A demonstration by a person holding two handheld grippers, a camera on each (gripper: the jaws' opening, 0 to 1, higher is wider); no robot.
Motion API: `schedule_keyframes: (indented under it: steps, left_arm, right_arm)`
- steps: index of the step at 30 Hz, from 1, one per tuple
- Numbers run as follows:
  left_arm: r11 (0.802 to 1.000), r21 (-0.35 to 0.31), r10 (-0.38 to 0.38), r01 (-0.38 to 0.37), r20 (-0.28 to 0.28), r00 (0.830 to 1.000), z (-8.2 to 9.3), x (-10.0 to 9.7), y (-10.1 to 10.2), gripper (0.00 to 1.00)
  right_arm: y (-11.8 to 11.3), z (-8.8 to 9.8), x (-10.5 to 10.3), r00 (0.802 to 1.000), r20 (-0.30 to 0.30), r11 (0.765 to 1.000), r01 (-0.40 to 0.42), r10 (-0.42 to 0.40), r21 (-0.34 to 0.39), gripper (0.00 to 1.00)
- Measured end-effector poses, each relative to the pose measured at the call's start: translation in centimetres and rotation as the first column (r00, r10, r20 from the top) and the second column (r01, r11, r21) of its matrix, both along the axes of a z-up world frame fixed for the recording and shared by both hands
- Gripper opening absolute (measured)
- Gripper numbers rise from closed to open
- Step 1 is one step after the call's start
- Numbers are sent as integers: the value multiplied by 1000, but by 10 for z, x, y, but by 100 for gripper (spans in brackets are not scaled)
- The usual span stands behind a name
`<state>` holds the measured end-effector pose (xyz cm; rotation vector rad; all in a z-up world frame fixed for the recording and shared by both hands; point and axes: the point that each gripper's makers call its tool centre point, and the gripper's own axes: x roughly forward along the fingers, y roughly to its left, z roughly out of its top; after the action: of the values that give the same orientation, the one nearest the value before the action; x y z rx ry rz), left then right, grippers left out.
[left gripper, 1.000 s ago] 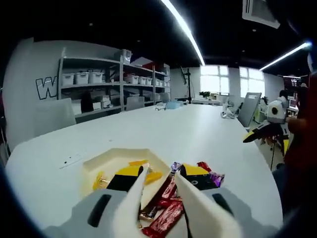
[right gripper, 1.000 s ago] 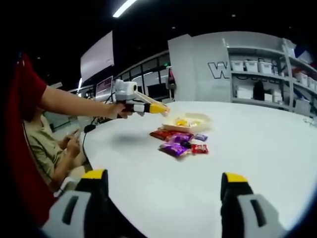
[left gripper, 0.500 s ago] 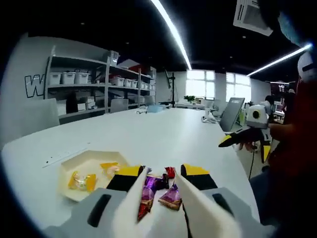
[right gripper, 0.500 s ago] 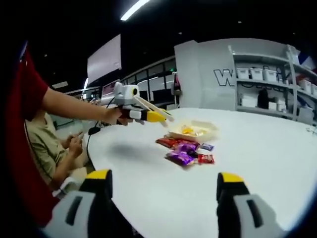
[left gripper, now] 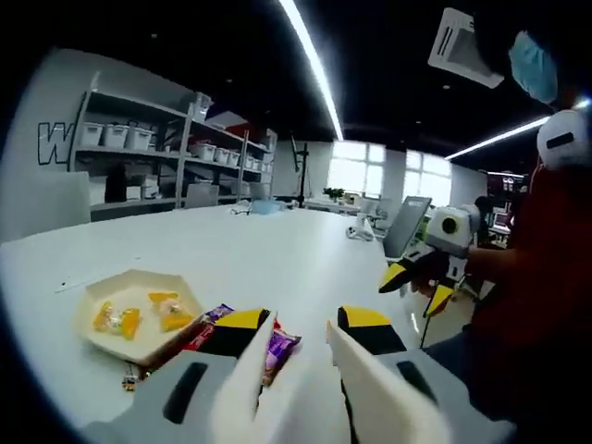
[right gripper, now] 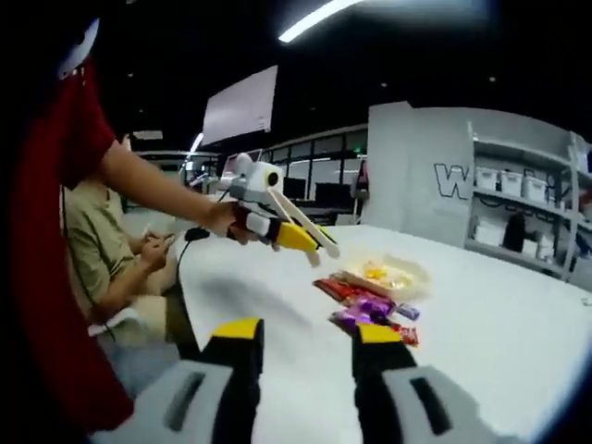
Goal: Place the target food into the container with the food tongs after gripping and lifting it, then release it inside without dropping or visibly crushing the food.
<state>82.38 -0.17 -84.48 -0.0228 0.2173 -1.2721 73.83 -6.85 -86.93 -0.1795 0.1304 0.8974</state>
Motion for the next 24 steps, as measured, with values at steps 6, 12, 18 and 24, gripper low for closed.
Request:
schedule_keyframes:
  steps: [6,12,18,24]
  left_arm:
    - [998,-31,-64,63,-28,998,2,-23,-8,29]
    - [990,-61,-128,125,-48,991,4,-44,-18,29]
    - [981,-89,-180,173,-71,981,8,-59,-26,29]
    - [970,-100,-230,223,-69,971,12,-75,-32,29]
  right_arm:
    - [13,8,1,998,32,999,-45,45,18,21]
    - [24,16,1,995,55,995,-84,82,46,14]
    - [36,22,-6,988,54,986,-148,144,78,10]
    - [46,32,-21,971,85,965,-231,222,121,1]
